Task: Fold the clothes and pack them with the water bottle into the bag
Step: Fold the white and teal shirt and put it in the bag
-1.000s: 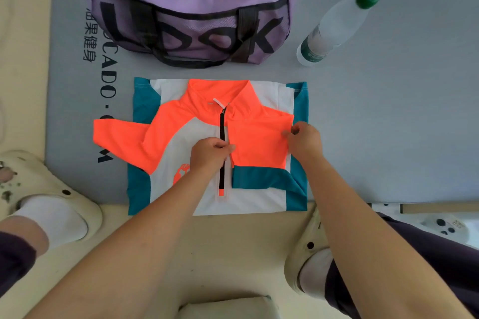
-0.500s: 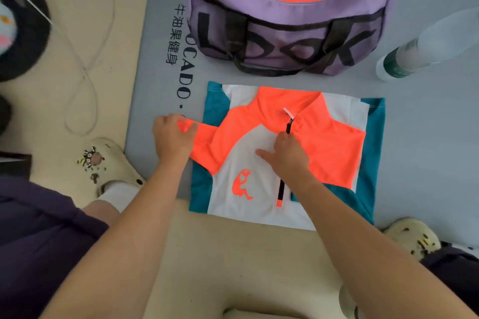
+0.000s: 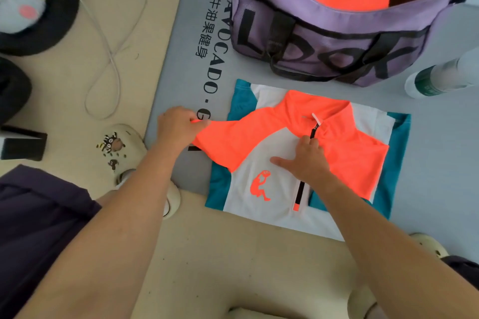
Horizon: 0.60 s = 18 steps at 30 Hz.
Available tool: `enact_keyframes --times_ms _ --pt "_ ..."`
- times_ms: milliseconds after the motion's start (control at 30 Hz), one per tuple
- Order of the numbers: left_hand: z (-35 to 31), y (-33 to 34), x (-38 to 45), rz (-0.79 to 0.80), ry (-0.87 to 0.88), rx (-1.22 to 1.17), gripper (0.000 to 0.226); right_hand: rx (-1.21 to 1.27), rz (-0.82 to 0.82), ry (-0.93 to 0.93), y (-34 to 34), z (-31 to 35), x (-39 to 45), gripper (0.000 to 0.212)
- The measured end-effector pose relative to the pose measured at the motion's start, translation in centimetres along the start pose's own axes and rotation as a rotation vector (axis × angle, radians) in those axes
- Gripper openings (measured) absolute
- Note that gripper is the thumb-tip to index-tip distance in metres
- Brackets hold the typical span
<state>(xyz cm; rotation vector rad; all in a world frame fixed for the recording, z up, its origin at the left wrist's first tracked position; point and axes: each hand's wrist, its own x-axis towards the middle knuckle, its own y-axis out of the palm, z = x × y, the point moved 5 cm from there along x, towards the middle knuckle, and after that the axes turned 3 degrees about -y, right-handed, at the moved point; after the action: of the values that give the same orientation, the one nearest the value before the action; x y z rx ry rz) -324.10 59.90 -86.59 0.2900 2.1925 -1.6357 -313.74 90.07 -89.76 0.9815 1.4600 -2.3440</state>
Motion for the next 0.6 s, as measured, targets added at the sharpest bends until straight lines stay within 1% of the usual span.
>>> enact_keyframes --times_ms 100,167,233,300,367,433,467,500,533,567,600 --pt "0.3 -2.2 -0.9 -0.036 -0.027 -0.227 0.057 0.093 0.006 -0.015 -0.1 -0.3 0.0 0.081" --pt "-0.3 -3.1 -1.7 -0.04 -0.032 -0.265 0.055 0.158 0.026 -0.03 -0.5 -0.6 0.1 0.063" --pt "-0.7 -3.1 -2.4 0.003 -0.067 -0.239 0.047 0.217 0.045 -0.035 -1.1 -0.8 0.3 0.044" --pt "-1.2 -2.7 -3.1 0.138 -0.104 -0.189 0.04 0.28 0.017 -0.034 -1.9 -0.9 0.0 0.034" --pt "-2.1 -2.0 -4.0 0.327 -0.09 -0.109 0.042 0.357 -0.044 -0.036 -2.6 -0.5 -0.7 0.025" --pt "-3.9 -1.3 -5.1 0.45 -0.073 -0.087 0.039 0.538 -0.02 -0.042 -2.7 0.5 -1.8 0.021" --pt "-5.2 -0.9 -5.6 0.474 -0.073 -0.152 0.032 0.687 0.033 -0.036 -2.4 1.3 -2.4 0.021" --pt "-6.7 -0.2 -6.2 0.51 -0.099 -0.318 0.024 0.844 0.098 -0.019 -2.2 2.0 -3.0 0.024" --pt "-8.4 0.6 -7.0 0.587 -0.152 -0.561 0.017 0.991 0.159 0.012 -1.9 2.4 -3.6 0.03" --pt "-10.3 1.4 -8.0 0.708 -0.211 -0.814 0.018 1.117 0.203 0.051 -1.5 2.5 -4.0 0.039" --pt "-11.8 2.1 -8.8 0.833 -0.247 -1.003 0.023 1.218 0.228 0.089 -1.2 2.3 -4.3 0.049"
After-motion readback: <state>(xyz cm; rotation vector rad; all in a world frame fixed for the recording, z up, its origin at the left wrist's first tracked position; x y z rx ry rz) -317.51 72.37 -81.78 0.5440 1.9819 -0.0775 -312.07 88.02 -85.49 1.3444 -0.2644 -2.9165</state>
